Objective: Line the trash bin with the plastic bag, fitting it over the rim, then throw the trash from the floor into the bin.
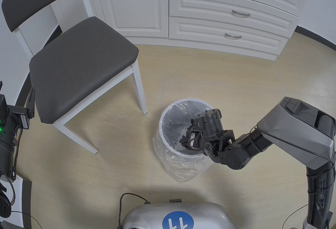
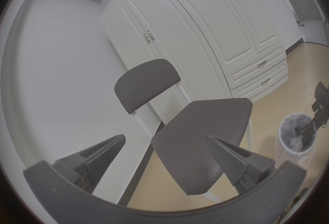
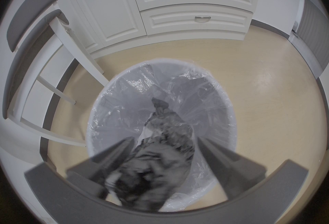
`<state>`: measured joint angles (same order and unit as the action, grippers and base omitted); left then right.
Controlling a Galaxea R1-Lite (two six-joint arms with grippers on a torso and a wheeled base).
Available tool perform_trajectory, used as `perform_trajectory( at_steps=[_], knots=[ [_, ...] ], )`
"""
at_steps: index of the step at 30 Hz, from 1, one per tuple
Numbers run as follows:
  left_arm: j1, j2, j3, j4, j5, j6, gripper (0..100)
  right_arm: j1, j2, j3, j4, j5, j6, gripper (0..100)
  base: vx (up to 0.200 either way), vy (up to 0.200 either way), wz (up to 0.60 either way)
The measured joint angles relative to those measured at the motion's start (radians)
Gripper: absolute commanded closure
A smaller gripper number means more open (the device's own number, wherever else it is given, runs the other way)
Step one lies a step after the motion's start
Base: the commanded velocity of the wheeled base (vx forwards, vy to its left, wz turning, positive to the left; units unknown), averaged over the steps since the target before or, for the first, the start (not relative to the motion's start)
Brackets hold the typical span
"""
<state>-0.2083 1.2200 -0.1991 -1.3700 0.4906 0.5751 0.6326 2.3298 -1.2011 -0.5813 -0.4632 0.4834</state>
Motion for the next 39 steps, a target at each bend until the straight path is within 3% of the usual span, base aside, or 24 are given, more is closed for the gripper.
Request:
perform_trajectory(
  at_steps=[27, 32, 39],
  knots=[
    [0.019, 0.000, -0.003, -0.002, -0.001, 0.000, 0, 0.024, -0.115, 0.044, 0.002, -0.054, -0.026, 0, 0.000, 0.000, 0.00],
    [0.018, 0.002, 0.004, 0.000, -0.018, 0.000, 0, 0.026, -0.180, 0.110, 0.002, -0.069, -0.111, 0, 0.000, 0.000, 0.00],
    [0.014, 0.015, 0.031, 0.005, -0.102, -0.023, 0, 0.021, -0.316, 0.249, -0.014, -0.091, -0.227, 0, 0.000, 0.000, 0.00]
  ],
)
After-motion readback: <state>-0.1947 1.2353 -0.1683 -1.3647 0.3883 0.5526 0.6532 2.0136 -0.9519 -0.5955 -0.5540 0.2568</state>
